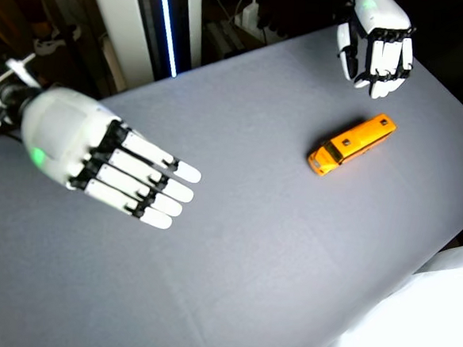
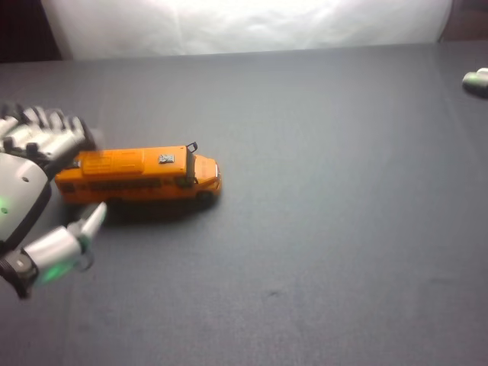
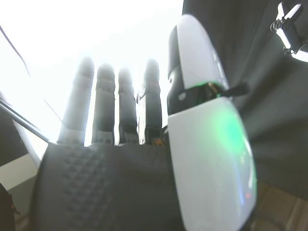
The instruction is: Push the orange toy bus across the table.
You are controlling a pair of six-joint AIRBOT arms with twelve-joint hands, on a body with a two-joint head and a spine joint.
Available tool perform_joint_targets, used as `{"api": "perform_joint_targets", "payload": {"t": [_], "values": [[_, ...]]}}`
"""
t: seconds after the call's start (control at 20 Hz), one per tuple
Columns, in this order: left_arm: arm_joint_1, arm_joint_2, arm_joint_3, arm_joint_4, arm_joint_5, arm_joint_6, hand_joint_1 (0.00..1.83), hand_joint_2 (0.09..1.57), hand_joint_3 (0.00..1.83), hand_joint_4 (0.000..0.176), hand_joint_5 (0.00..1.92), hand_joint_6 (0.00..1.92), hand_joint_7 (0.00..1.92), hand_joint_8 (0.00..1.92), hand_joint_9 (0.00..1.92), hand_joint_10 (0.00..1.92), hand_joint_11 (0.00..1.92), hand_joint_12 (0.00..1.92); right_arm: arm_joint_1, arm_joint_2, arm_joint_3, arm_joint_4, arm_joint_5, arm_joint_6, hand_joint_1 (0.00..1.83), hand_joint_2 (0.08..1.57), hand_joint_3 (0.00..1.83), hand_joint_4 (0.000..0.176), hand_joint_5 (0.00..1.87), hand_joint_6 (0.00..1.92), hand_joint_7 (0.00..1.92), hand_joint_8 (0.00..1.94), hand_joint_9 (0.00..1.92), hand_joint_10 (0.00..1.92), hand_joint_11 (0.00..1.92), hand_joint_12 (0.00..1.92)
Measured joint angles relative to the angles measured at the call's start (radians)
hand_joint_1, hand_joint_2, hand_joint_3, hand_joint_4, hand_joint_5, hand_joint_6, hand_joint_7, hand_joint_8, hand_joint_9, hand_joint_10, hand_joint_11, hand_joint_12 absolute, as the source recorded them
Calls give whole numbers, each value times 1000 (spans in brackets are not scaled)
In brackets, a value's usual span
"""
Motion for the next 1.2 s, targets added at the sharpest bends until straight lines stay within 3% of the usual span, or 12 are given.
{"api": "perform_joint_targets", "payload": {"t": [0.1,0.15,0.25,0.4,0.6,0.75,0.85,1.2], "values": [[27,8,-10,-12,-54,1,0,1365,2,0,0,0,0,0,0,0,0,0,0,0,0,-3,6,2,474,1382,8,8,271,1,206,0,182,0,84,250],[42,12,-10,-36,-61,1,0,1365,2,0,0,0,0,0,0,0,0,0,-6,0,0,0,7,3,494,1383,4,0,284,4,214,3,193,4,96,257],[58,26,-10,-110,-55,58,0,1373,5,0,0,0,0,0,0,0,3,1,-7,0,0,-1,0,4,503,1384,3,3,290,5,212,2,194,4,100,261],[56,27,-6,-211,-1,180,0,1368,3,0,14,4,13,5,4,2,0,0,-7,-1,0,-1,3,6,439,1379,1,15,286,0,198,0,178,0,80,259],[51,0,32,-290,82,226,0,1369,1,0,25,8,24,8,0,0,0,0,-16,-3,0,-4,1,11,414,1389,2,0,299,3,212,4,186,6,90,285],[45,-18,66,-348,117,272,0,1357,0,0,11,1,10,1,0,0,0,0,-16,-5,3,-12,-11,12,417,1402,0,5,289,2,194,2,159,1,35,355],[43,-43,92,-372,161,276,0,1374,4,0,45,13,32,8,15,6,0,0,-16,-5,4,-14,-11,13,417,1405,0,0,295,4,205,5,181,8,52,373],[-68,-113,158,-404,314,426,0,1317,0,0,112,9,102,13,57,9,0,0,-16,-5,4,-21,-17,15,371,1414,3,0,293,0,195,0,178,0,38,409]]}}
